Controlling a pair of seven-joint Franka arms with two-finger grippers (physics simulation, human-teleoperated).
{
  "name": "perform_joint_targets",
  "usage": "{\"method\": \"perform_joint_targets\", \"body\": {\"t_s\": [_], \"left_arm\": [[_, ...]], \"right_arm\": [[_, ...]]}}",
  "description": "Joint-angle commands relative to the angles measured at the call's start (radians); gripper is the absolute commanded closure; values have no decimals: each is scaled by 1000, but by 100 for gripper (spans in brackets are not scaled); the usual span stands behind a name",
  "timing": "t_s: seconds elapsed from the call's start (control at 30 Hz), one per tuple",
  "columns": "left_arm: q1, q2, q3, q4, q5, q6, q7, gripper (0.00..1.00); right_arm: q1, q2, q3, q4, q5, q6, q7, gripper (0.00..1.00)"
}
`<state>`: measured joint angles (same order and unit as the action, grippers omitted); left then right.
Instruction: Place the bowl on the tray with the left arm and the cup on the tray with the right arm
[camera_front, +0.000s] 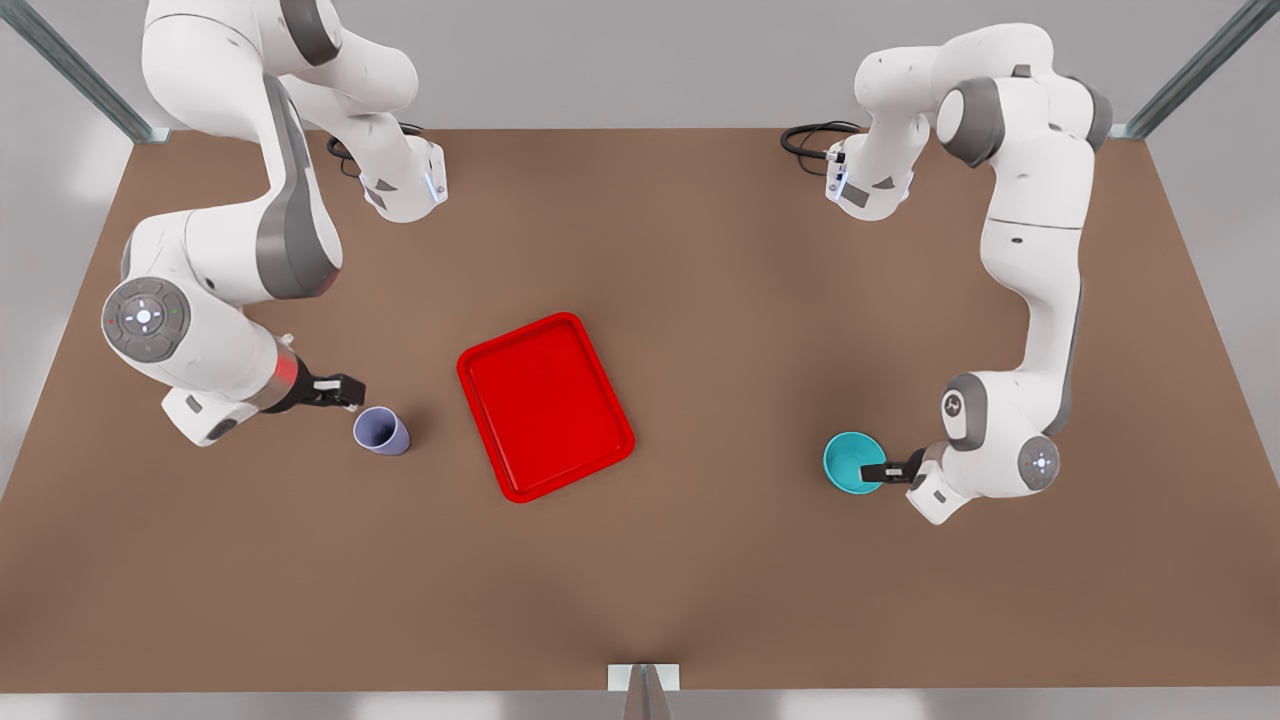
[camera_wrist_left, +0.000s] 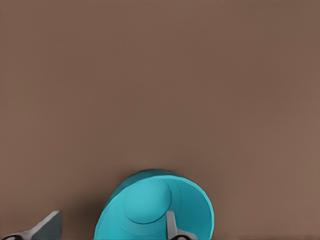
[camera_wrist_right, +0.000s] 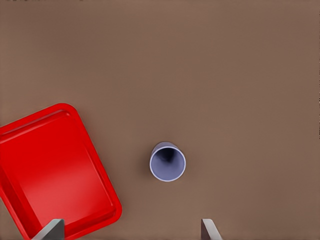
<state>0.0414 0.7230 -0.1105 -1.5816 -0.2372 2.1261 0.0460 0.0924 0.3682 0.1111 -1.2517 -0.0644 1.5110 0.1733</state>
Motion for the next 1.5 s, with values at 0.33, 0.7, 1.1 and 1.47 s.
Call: {"method": "perform_joint_targets", "body": {"t_s": [0.33, 0.7, 1.1, 1.47], "left_arm": [[-11, 38, -8, 2, -1, 2, -3, 53], [-11, 55, -8, 2, 1, 2, -3, 60], [-43, 52, -5, 44, 2, -6, -96, 79], [-152, 33, -308, 164, 4, 11, -1034, 79]], "right_arm": [[-8, 0, -1, 2, 0, 3, 0, 0], [-40, 0, -1, 2, -2, 26, -3, 0], [-43, -2, 1, 0, -2, 21, -6, 0], [-43, 0, -1, 0, -2, 28, -8, 0]]}}
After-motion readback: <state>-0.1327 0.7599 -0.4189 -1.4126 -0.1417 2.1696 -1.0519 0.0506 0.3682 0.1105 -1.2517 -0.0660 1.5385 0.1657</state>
